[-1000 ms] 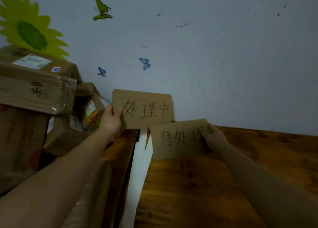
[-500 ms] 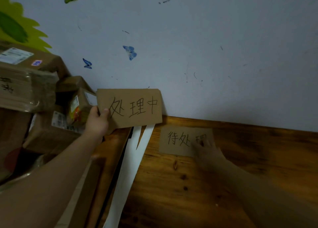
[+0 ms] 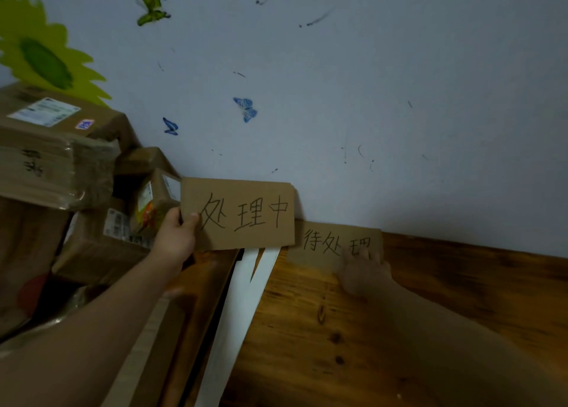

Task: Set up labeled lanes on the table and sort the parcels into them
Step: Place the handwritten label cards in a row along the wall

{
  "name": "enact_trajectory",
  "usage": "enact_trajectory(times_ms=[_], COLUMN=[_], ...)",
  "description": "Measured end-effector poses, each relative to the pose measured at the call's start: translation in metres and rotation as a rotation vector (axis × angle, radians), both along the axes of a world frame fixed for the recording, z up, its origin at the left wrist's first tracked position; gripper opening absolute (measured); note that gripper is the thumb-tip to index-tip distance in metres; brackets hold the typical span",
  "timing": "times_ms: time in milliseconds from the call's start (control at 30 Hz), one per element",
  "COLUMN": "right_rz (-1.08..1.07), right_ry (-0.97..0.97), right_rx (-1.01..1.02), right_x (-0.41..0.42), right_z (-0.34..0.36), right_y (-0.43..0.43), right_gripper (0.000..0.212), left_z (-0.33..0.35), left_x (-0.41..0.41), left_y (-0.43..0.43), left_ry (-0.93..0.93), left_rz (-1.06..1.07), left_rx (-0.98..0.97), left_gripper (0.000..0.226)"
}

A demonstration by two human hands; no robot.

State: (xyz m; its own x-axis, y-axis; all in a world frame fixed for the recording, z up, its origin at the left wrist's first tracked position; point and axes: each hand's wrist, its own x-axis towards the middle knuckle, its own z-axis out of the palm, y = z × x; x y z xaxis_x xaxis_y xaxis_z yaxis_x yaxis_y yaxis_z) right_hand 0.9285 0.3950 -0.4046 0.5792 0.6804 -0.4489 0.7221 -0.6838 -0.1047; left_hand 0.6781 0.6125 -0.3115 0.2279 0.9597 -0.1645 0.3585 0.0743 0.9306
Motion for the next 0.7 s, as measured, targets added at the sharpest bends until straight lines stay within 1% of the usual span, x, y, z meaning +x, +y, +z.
enact_trajectory(times_ms=[67, 100, 133, 233, 267, 333, 433, 567, 667, 700], right_rz=[-0.011, -0.034, -0.09, -0.342, -0.352, -0.309, -0.356, -0.478, -0.539, -0.57], right_ry=[0.003, 0.034, 0.123, 0.596, 0.696, 0.716, 0.687, 0.704, 0.646, 0.618], right_rx=[0.064, 0.136, 0.233, 0.532, 0.572, 0.592, 0.683, 0.776, 0.837, 0.85], right_x=[-0.003, -0.006, -0.01, -0.023, -0.026, -0.033, -0.042, -0.051, -0.052, -0.051], right_z=[0.01, 0.016, 0.025, 0.061, 0.074, 0.092, 0.107, 0.117, 0.121, 0.122], right_y=[0.003, 0.006, 0.009, 0.015, 0.016, 0.013, 0.004, -0.026, -0.051, -0.06], right_gripper=[0.066, 0.065, 0.065, 0.068, 0.064, 0.053, 0.03, 0.027, 0.013, 0.011], left_z=[0.003, 0.004, 0.006, 0.015, 0.018, 0.024, 0.035, 0.045, 0.046, 0.045], left_x=[-0.004, -0.005, -0.007, -0.008, -0.007, -0.003, 0.003, 0.003, 0.006, 0.008], left_y=[-0.004, -0.005, -0.007, -0.017, -0.021, -0.031, -0.048, -0.064, -0.076, -0.082], left_ry=[-0.004, -0.005, 0.0, 0.009, 0.004, -0.023, -0.068, -0.129, -0.141, -0.141], left_rz=[-0.013, -0.024, -0.039, -0.098, -0.12, -0.156, -0.184, -0.264, -0.316, -0.329], left_rx=[0.004, 0.002, -0.002, -0.038, -0.057, -0.094, -0.1, -0.167, -0.197, -0.194], left_gripper=[0.022, 0.02, 0.019, 0.018, 0.02, 0.024, 0.014, 0.013, 0.013, 0.013])
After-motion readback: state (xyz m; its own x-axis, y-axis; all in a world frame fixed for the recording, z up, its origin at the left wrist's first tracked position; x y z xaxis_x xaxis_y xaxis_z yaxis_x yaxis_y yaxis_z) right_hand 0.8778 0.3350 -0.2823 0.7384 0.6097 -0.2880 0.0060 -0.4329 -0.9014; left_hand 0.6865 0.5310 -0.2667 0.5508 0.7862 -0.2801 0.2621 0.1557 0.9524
